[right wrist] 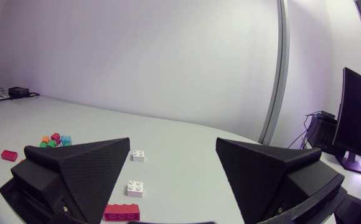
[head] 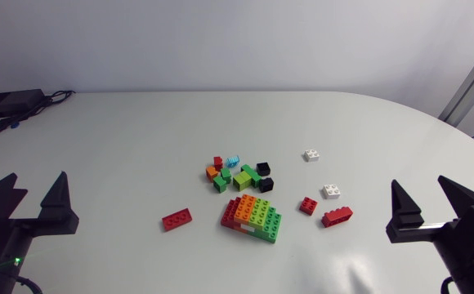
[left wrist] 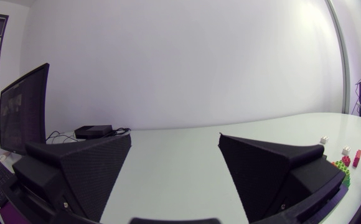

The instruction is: Disassemble duplo

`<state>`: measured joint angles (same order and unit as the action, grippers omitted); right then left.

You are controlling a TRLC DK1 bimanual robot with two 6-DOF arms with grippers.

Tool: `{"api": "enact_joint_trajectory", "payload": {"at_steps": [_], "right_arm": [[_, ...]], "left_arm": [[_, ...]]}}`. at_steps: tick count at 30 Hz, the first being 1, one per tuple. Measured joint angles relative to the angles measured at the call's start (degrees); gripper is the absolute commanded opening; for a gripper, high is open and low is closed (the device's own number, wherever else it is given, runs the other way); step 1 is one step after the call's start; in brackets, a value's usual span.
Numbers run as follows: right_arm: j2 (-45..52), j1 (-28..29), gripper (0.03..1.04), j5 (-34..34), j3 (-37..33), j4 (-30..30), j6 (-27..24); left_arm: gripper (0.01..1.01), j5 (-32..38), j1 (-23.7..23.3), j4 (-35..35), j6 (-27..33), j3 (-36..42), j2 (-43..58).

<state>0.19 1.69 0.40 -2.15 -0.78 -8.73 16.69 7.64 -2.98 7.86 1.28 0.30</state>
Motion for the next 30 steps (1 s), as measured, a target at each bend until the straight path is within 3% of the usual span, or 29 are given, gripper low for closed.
{"api": "enact_joint_trajectory", "payload": {"at_steps": [18, 25, 30], "right_arm": [[0.0, -1.09, 1.0, -0.5, -0.11, 0.44, 0.24], [0.13, -1.77, 1.0, -1.25, -4.17, 7.34, 1.53], [4.28, -1.92, 1.0, -1.31, -11.76, 10.58, 2.25]], "left_arm": [[0.987, 0.0, 0.0, 1.01, 0.2, 0.15, -0.04], [0.987, 0.0, 2.64, 6.95, 0.22, 4.72, -0.04], [0.987, 0.0, 4.39, 9.75, 0.22, 11.72, 2.8]]}}
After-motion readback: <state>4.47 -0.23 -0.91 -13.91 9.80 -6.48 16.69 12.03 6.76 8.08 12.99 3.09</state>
